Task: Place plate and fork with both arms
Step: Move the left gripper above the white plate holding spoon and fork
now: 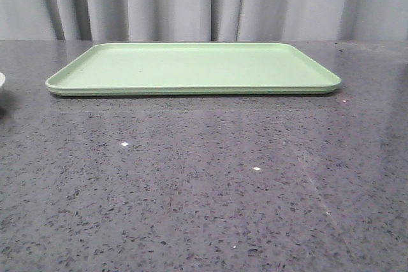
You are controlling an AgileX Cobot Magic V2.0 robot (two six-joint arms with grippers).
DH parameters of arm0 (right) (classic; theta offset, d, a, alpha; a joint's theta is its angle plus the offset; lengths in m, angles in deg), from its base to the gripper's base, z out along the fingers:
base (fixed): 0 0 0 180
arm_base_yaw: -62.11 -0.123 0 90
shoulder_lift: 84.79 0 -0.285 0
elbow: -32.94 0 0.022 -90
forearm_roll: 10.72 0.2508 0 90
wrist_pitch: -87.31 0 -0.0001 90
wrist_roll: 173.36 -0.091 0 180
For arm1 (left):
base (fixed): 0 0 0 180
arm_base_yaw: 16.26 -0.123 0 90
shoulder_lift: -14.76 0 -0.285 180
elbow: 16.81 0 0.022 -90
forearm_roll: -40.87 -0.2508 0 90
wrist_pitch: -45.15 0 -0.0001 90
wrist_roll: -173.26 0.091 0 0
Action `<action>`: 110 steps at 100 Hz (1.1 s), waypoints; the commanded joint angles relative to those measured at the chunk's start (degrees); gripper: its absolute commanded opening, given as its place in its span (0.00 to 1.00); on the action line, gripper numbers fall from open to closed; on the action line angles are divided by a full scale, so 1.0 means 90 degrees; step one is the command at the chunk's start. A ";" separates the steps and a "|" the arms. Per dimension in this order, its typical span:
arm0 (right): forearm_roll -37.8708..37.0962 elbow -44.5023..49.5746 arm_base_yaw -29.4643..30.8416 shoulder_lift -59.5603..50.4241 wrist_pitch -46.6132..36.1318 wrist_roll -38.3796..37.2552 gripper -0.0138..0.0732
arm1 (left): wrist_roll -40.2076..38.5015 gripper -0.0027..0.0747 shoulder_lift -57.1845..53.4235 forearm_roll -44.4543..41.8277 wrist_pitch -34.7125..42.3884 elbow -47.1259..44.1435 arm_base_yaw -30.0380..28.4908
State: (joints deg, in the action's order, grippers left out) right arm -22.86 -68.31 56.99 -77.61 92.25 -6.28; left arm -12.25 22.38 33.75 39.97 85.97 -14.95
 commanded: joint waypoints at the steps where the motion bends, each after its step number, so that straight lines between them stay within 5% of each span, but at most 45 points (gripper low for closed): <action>1: -0.0043 -0.0029 0.0030 -0.0120 -0.0549 0.0055 0.08 | -0.0015 0.01 -0.0205 0.0058 0.0499 -0.0078 -0.0006; 62: -0.0043 -0.0029 0.0030 -0.0120 -0.0549 0.0055 0.08 | -0.0015 0.01 -0.0205 0.0058 0.0575 -0.0078 -0.0006; 92: -0.0093 -0.0142 0.0030 -0.0112 -0.1646 0.0055 0.08 | -0.0027 0.01 -0.0178 0.0565 0.0627 0.0305 -0.0006; 110: -0.0093 -0.0968 0.0030 -0.0057 -0.0488 0.0055 0.08 | -0.0027 0.01 0.0283 0.1125 0.0190 0.0917 -0.0006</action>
State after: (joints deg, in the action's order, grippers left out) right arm -22.86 -71.34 56.99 -77.61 86.84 -6.28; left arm -12.25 22.61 40.87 39.33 89.44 -14.95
